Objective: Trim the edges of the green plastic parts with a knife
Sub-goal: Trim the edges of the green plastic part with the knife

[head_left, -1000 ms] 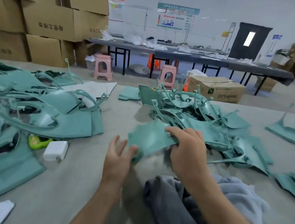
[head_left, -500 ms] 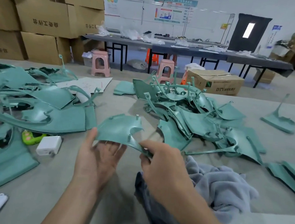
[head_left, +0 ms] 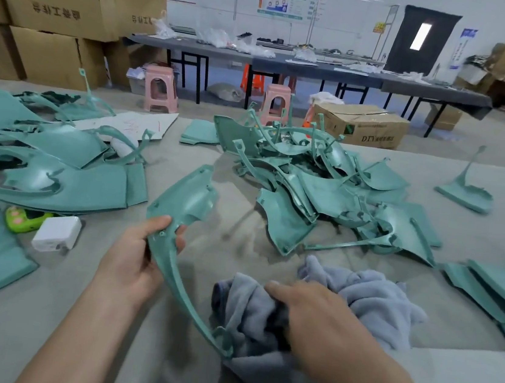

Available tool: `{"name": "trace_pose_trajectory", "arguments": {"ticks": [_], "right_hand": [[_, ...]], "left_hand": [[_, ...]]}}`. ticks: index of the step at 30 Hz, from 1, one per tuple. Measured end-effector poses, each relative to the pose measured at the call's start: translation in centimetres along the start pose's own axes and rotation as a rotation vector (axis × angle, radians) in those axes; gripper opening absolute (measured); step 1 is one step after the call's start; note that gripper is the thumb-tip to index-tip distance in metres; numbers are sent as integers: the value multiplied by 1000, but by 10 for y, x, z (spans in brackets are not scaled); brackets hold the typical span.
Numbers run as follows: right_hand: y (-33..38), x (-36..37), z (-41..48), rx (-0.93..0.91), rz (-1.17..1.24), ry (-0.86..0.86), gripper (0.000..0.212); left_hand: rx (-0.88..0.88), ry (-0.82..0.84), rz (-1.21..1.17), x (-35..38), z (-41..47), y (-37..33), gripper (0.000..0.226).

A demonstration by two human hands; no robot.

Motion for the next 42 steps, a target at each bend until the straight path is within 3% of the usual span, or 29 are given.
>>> {"name": "trace_pose_trajectory", "arguments": {"ticks": [1, 3, 6, 9, 11, 13, 14, 17, 19, 21, 24, 26, 28, 32, 35, 37, 38, 40, 41, 42], "right_hand": [[1, -7, 6, -15, 3, -22, 11], [1, -25, 18, 23, 43, -85, 19], [-3, -65, 39, 134, 350, -431, 29], [-3, -95, 73, 251, 623, -735, 22], [-6, -97, 102, 381, 960, -839, 19], [-1, -88, 127, 450, 1285, -841, 15], [2, -81, 136, 445, 1338, -796, 14], [14, -53, 142, 379, 1101, -523, 30], [19, -31, 133, 320, 864, -391, 25], [18, -21, 118, 273, 857, -444, 17], [14, -14, 102, 167, 1413, -419, 17], [6, -15, 96, 201, 1669, -317, 38], [-7, -23, 91, 263, 1655, -313, 42], [-28, -44, 77, 306, 1647, -296, 32], [-52, -67, 63, 323, 1801, -561, 26], [-68, -81, 55, 322, 1928, -772, 30], [-71, -83, 52, 307, 1984, -840, 30], [-71, -77, 48, 286, 2077, -918, 27], [-70, -68, 45, 285, 2120, -927, 28], [-68, -57, 42, 292, 2158, -916, 31]], "left_hand": [[5, -12, -17, 0, 0, 0, 18], [-19, -11, -82, -2, -1, -2, 26], [-78, 34, -218, -7, -5, -8, 39], [-82, 53, -244, -10, -12, -6, 30], [-42, 58, -257, -6, -15, -2, 24], [24, 63, -228, -1, -18, -1, 24], [55, 39, -193, 0, -19, -2, 20], [173, -69, -41, 1, -22, -6, 24], [222, -40, 52, 8, -24, -6, 25], [263, 44, 132, 18, -27, -6, 19], [287, 167, 338, 26, -30, -6, 18], [194, 261, 485, 30, -35, 9, 35], [64, 399, 573, 36, -44, 33, 53], [-46, 595, 597, 46, -57, 64, 62], [-27, 708, 539, 49, -58, 59, 67], [160, 636, 634, 51, -54, 51, 50], [358, 481, 774, 48, -50, 43, 38], [823, -13, 1100, 40, -56, 19, 26], [997, -185, 1206, 37, -64, 11, 25], [1060, -274, 1260, 34, -66, 7, 35]]}}
Point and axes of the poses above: each hand's wrist, its own z-axis towards the middle knuckle, its own x-axis out of the palm, y = z × x, the point moved 5 cm from there along z, towards the middle knuckle
